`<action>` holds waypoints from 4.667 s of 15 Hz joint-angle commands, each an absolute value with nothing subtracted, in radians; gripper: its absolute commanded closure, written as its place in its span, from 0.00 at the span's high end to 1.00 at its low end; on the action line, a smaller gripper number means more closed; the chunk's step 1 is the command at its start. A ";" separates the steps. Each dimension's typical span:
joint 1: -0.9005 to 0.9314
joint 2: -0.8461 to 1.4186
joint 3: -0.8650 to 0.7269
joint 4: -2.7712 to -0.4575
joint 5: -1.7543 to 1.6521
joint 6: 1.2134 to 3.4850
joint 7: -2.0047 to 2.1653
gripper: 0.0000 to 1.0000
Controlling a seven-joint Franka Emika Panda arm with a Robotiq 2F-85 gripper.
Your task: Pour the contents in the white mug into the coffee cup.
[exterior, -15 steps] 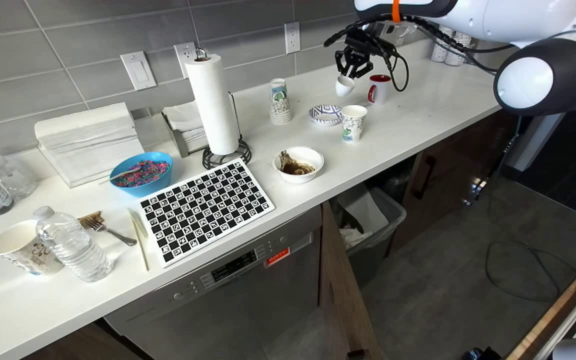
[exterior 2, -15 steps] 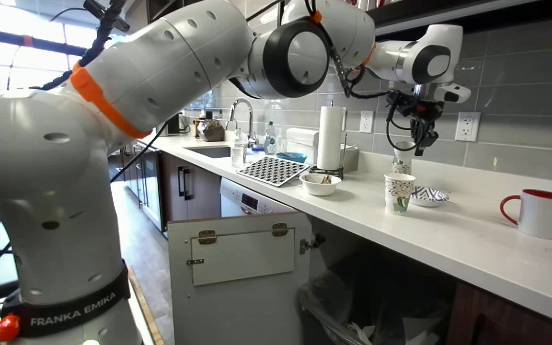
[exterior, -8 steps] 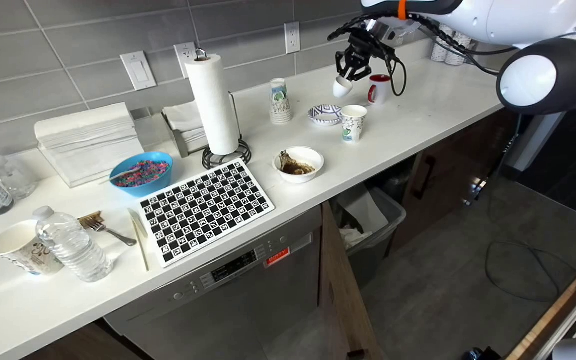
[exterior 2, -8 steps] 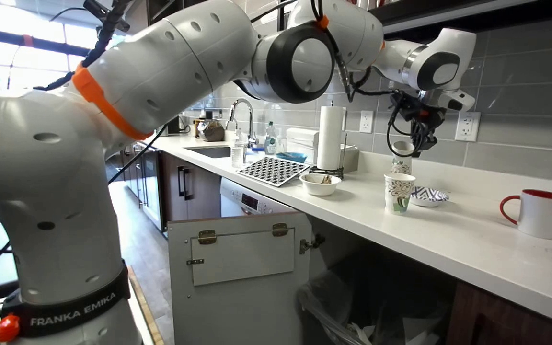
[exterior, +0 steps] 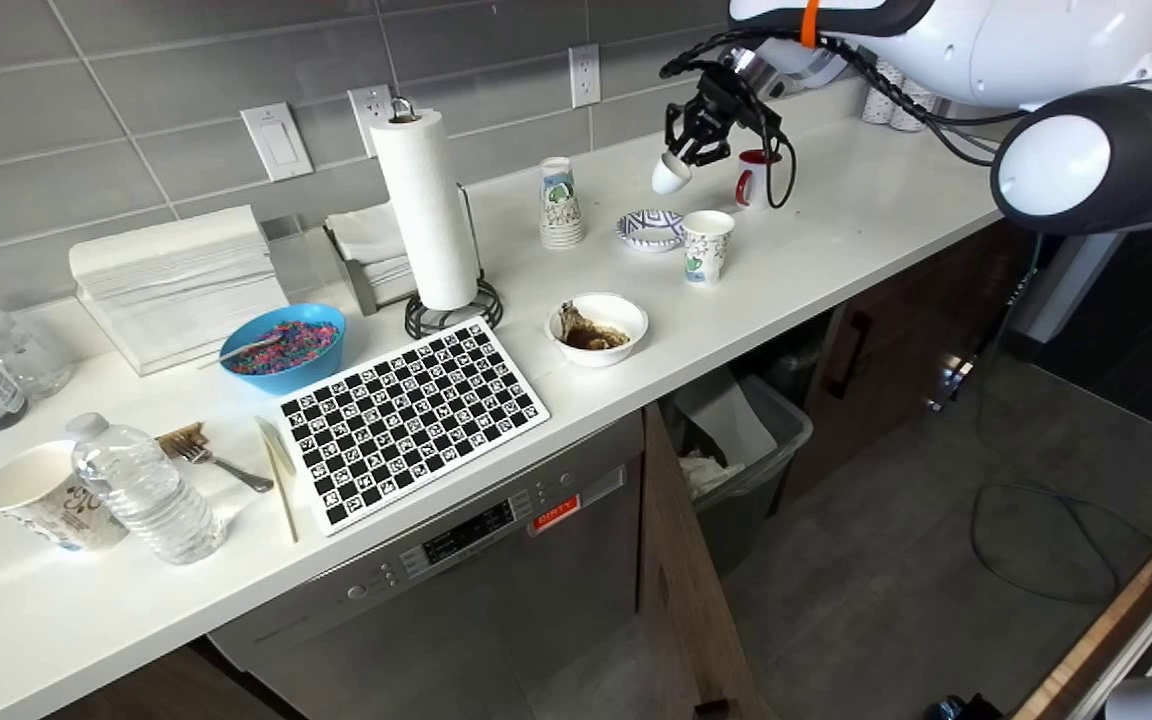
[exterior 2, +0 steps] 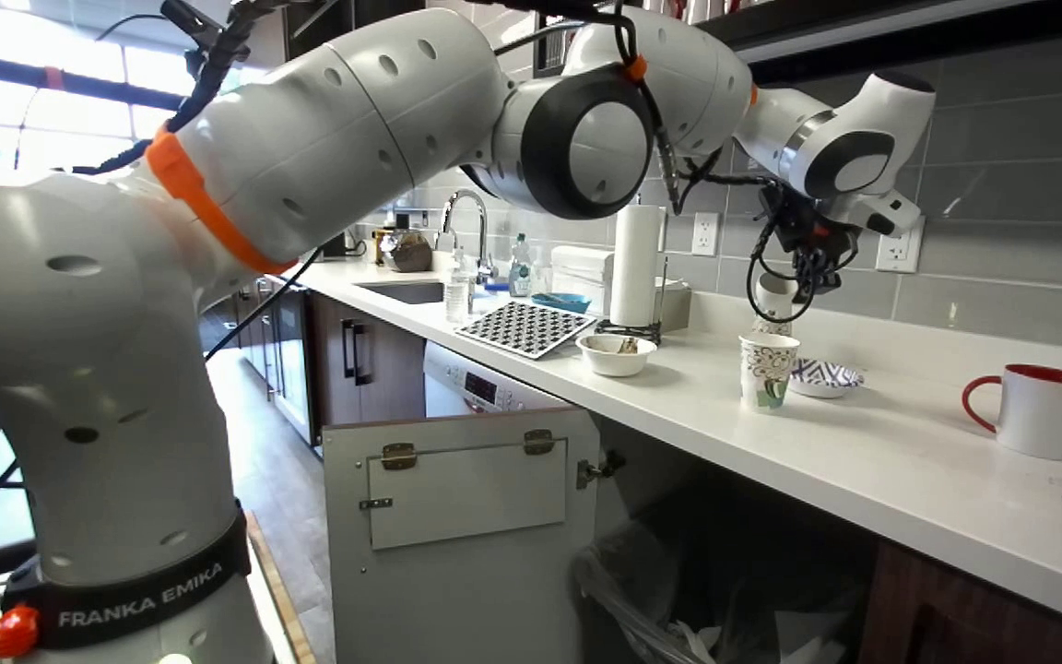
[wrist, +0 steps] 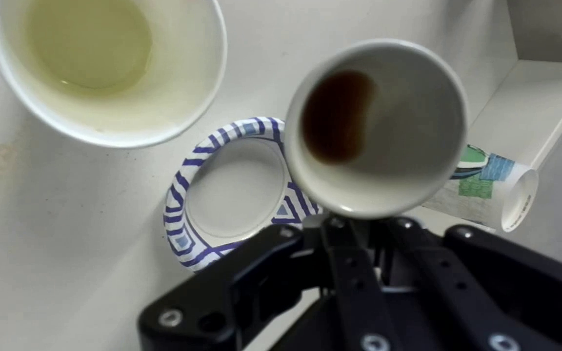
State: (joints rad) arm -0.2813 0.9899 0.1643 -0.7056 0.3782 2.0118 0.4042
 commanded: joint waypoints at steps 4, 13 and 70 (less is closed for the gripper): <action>-0.311 1.010 0.223 -0.708 0.427 2.118 0.289 0.03; -0.367 0.990 0.300 -0.749 0.473 2.130 0.140 0.03; -0.770 0.912 0.739 -1.197 0.770 2.150 -0.603 0.03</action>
